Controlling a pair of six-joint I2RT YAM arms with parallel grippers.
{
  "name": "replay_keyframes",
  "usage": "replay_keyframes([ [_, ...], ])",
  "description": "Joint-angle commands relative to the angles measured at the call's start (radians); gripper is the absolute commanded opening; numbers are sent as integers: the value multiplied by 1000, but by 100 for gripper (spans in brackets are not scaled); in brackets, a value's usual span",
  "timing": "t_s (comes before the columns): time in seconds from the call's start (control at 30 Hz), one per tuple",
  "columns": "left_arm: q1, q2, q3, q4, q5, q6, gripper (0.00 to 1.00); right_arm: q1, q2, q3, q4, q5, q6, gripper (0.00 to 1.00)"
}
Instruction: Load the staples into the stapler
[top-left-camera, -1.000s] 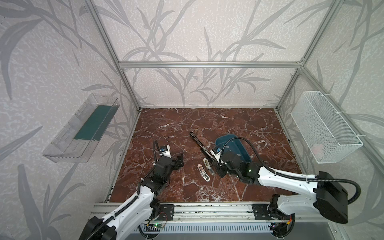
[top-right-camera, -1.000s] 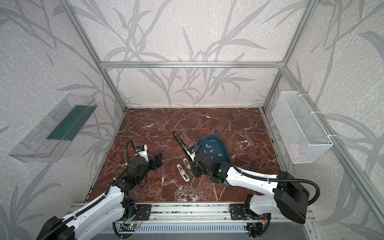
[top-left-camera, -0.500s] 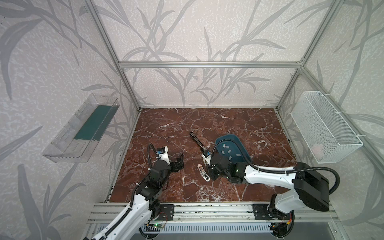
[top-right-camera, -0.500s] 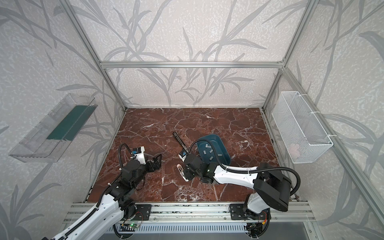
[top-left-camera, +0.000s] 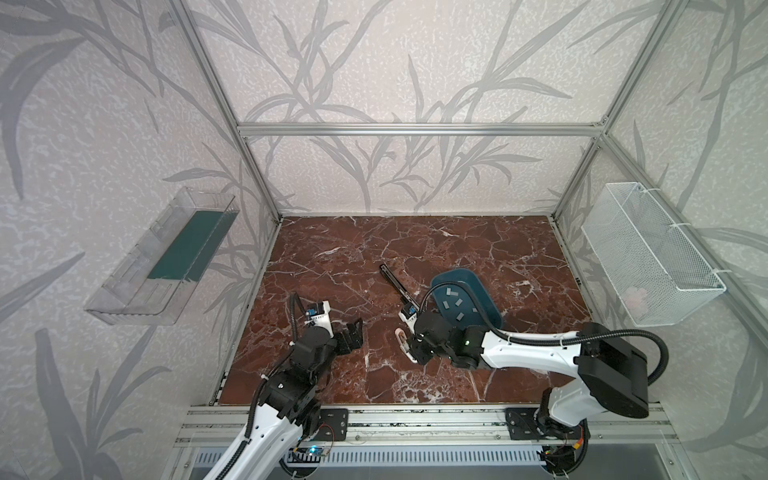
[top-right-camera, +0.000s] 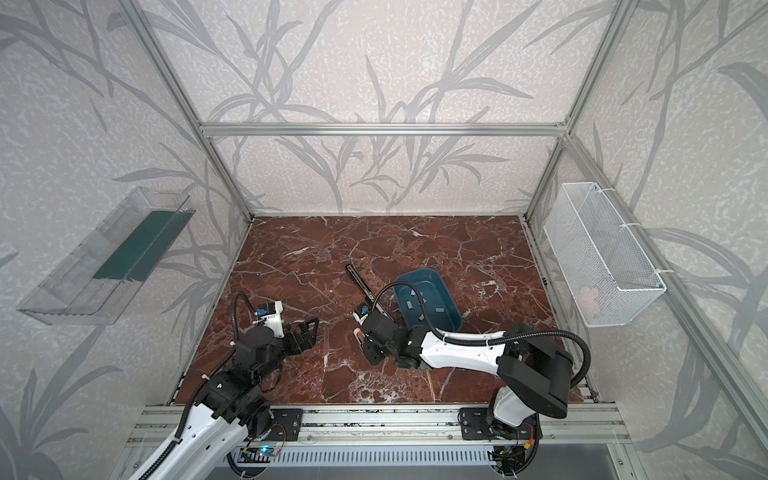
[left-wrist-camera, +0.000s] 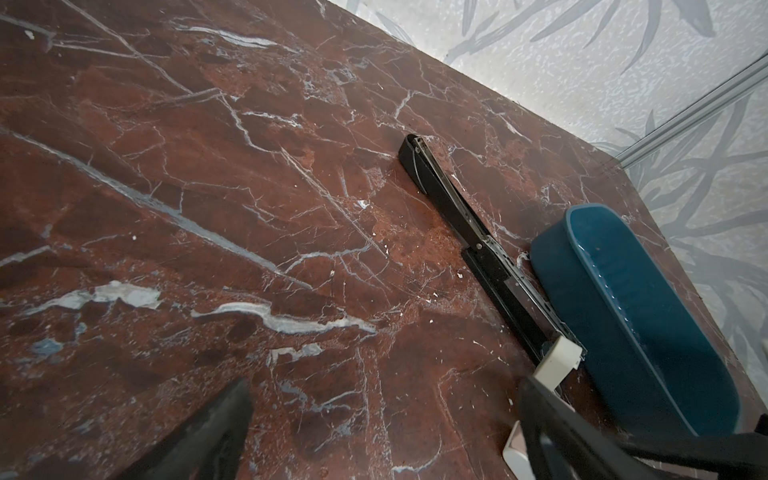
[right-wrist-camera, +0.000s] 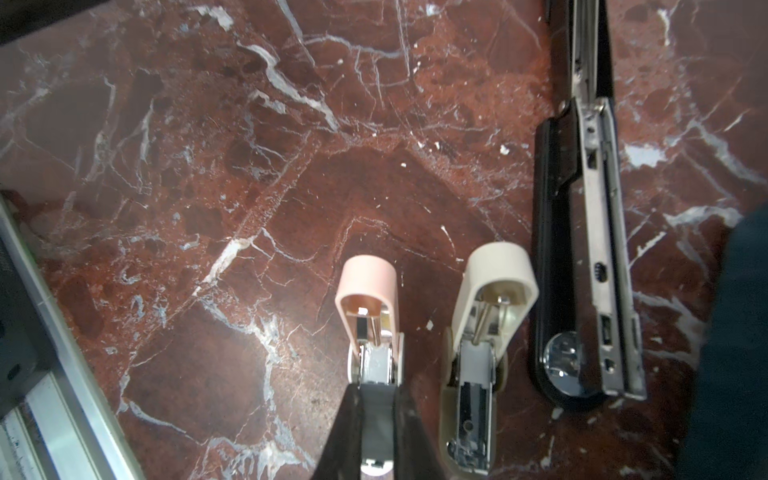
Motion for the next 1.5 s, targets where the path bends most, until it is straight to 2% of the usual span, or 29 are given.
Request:
replay_keyframes([
  [0.0, 5, -9, -4, -37, -34, -16, 99, 6, 16, 24, -50, -3, 38, 12],
  [1.47, 5, 16, 0, -13, -25, 6, 99, 30, 96, 81, -111, 12, 66, 11],
])
